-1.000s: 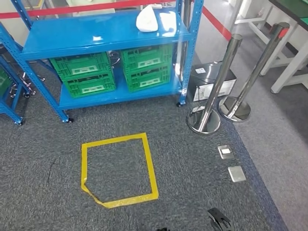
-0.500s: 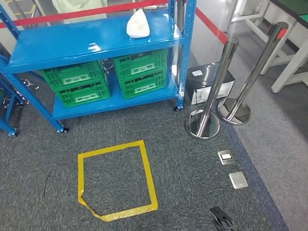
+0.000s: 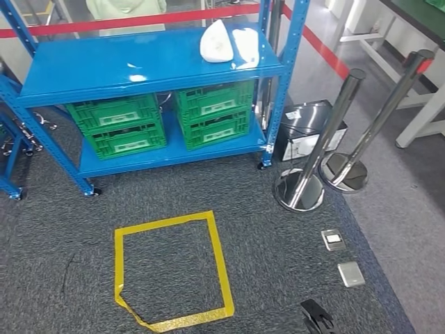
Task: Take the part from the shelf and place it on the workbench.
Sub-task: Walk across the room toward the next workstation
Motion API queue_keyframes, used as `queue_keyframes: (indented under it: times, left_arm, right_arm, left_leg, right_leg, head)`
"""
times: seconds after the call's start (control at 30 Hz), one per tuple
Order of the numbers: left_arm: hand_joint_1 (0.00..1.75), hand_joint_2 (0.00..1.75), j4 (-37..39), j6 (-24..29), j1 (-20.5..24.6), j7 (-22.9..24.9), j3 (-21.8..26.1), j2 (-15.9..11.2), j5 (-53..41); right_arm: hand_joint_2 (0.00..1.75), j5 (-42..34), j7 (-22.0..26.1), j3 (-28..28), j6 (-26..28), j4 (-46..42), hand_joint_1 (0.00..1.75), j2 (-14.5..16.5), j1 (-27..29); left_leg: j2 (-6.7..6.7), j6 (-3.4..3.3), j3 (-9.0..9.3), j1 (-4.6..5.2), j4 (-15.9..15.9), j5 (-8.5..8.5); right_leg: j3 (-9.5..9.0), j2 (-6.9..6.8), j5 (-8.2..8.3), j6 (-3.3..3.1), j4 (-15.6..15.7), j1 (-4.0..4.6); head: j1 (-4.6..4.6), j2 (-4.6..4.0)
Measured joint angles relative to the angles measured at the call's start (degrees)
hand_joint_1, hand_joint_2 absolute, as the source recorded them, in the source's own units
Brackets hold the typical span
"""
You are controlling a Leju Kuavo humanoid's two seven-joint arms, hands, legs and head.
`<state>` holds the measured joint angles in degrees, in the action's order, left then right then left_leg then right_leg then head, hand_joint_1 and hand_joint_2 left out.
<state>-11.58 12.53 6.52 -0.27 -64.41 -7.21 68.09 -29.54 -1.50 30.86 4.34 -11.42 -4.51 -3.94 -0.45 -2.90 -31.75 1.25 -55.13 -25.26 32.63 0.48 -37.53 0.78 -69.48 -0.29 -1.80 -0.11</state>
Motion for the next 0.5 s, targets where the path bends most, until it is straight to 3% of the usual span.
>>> queue_keyframes:
  times: [0.07,0.1,0.13,0.23,0.5]
  left_arm:
    - [0.00,0.00,0.0,0.1,-0.1,0.0,0.0,0.1,-0.1]
    - [0.00,0.00,0.0,0.2,-0.1,0.0,0.0,0.2,-0.2]
    - [0.00,0.44,0.0,0.2,0.0,0.0,0.0,0.3,-0.2]
    - [0.00,1.75,0.0,0.5,0.1,0.1,0.0,0.4,-0.3]
    - [0.00,1.75,0.0,1.2,0.1,0.3,0.0,0.4,-0.8]
  right_arm:
    - [0.00,-0.4,-0.4,0.0,0.0,0.0,0.00,0.0,0.0]
    - [0.00,-0.5,-0.5,0.0,0.0,0.1,0.00,-0.1,0.0]
    - [0.00,-0.5,-0.6,0.0,0.0,0.1,0.00,-0.1,0.0]
    - [0.00,-0.5,-0.8,0.0,0.0,0.1,0.00,-0.2,-0.1]
    - [0.00,-0.8,-1.5,0.0,0.0,0.1,0.00,-0.2,0.0]
  left_leg:
    - [-0.11,0.00,1.04,0.14,0.1,-0.60]
    - [-0.16,0.09,1.38,0.19,0.1,-0.83]
    - [-0.18,0.25,1.57,0.15,0.2,-0.96]
    - [-0.19,0.37,1.67,0.07,0.2,-1.25]
    - [-0.20,0.48,1.80,0.06,0.7,-1.25]
  right_leg:
    - [-2.34,0.01,5.62,-1.01,7.8,0.65]
    - [-3.44,-0.02,7.59,-1.42,11.3,0.97]
    - [-4.09,-0.04,8.62,-1.67,13.3,1.24]
    - [-4.38,-0.04,9.04,-1.26,14.5,1.27]
    - [-4.30,-0.03,8.94,-1.20,14.6,1.20]
  head:
    - [-0.34,0.00]
    - [-0.33,0.00]
    - [-0.30,0.00]
    - [-0.20,0.00]
    - [0.32,0.00]
